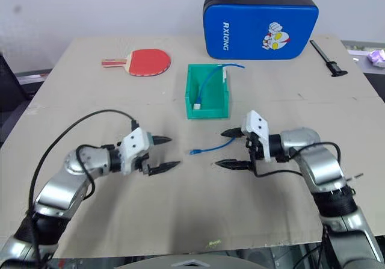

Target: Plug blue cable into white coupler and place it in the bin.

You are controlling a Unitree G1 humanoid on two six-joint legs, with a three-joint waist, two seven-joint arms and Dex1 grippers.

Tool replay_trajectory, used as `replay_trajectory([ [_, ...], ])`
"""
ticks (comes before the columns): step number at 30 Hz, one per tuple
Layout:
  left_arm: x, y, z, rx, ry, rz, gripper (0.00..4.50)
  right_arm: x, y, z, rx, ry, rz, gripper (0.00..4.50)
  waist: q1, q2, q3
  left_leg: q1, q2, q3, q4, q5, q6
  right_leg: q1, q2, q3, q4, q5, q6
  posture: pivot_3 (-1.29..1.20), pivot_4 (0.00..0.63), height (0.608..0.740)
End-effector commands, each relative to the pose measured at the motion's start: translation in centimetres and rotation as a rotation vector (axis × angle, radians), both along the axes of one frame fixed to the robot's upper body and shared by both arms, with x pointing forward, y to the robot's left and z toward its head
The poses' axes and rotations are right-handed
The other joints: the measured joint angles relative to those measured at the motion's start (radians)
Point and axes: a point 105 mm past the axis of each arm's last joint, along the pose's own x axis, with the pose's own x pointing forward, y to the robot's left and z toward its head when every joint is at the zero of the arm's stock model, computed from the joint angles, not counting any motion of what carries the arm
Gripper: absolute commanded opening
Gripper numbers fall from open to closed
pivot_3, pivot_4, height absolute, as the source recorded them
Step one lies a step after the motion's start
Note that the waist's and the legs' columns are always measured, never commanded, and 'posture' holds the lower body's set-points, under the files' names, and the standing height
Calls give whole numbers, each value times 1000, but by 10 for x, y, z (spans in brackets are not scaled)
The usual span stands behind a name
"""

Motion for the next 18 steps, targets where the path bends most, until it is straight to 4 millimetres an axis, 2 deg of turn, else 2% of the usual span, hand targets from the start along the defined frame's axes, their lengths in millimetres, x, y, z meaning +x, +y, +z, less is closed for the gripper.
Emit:
replay_trajectory([
  [1,6,-12,3,19,8,-93,4066,-13,-20,11,42,-97,-77,4466,0,0,0,0,0,0,0,0,0,1,0,0,0,0,0,0,150,728],
  [4,6,-19,-4,72,37,-181,4066,-19,-35,5,19,-127,-150,4466,-8,0,0,0,-1,2,3,0,0,1,0,2,0,0,0,0,150,728],
  [7,7,-22,-10,136,57,-248,4066,-23,-39,7,45,-130,-200,4466,-13,0,0,1,-1,2,4,0,0,1,0,3,0,0,0,0,150,728],
  [18,16,-26,-14,174,70,-283,4066,-24,-40,13,58,-151,-217,4466,-1,0,0,1,1,0,10,0,0,4,2,2,3,0,0,0,150,728],
])
